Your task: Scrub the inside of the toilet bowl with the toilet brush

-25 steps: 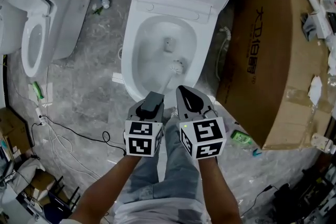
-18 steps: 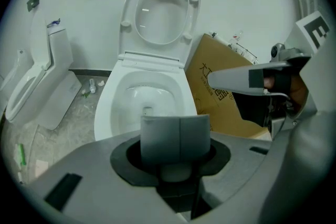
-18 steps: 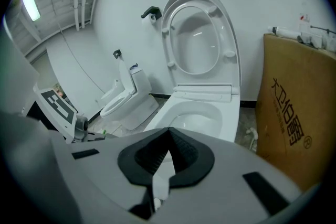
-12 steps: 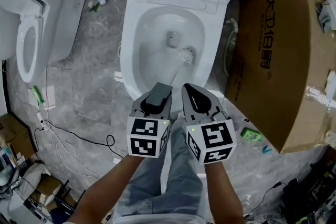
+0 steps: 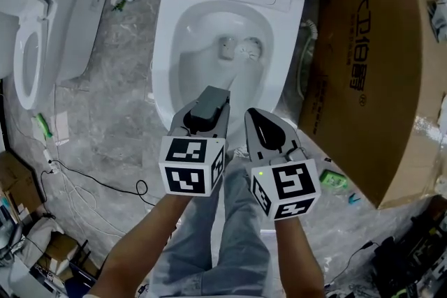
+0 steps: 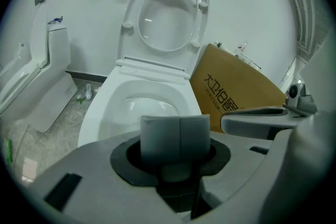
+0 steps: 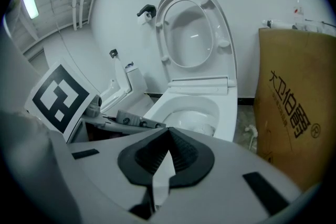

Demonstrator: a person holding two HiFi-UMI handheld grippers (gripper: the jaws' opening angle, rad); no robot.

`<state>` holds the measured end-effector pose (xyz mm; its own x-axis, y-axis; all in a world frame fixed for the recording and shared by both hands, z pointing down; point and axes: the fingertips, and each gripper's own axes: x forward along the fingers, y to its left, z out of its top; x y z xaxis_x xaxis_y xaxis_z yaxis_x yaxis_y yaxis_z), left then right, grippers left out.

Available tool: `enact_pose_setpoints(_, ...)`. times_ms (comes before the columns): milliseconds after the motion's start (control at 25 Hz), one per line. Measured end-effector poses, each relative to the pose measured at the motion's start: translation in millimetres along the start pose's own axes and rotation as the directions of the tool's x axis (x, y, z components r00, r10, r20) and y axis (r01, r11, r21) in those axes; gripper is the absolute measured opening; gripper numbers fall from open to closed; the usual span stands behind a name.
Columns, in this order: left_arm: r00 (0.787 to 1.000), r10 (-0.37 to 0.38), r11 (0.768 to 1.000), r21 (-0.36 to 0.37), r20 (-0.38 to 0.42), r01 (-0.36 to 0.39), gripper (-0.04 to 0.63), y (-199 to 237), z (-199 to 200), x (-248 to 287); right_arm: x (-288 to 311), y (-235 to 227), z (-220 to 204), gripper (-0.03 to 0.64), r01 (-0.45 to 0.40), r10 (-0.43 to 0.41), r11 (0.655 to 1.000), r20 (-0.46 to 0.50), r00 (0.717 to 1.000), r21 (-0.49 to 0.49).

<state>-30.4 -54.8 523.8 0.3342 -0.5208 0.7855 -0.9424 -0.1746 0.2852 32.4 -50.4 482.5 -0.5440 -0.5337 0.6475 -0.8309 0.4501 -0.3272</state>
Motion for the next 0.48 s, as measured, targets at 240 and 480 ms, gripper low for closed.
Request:
enact_pose_setpoints(240, 0.999, 0.039, 0.999, 0.002, 0.033, -0.039, 0.153, 19, 13, 10, 5, 1, -4, -0.002, -0.014, 0.014, 1.000, -0.008, 1.000, -0.010)
enact_pose_setpoints(480, 0.993, 0.095, 0.995, -0.012, 0.063, -0.095, 0.153, 48, 27, 3, 8, 7, -1, -0.002, -0.023, 0.022, 1.000, -0.009, 1.000, -0.019)
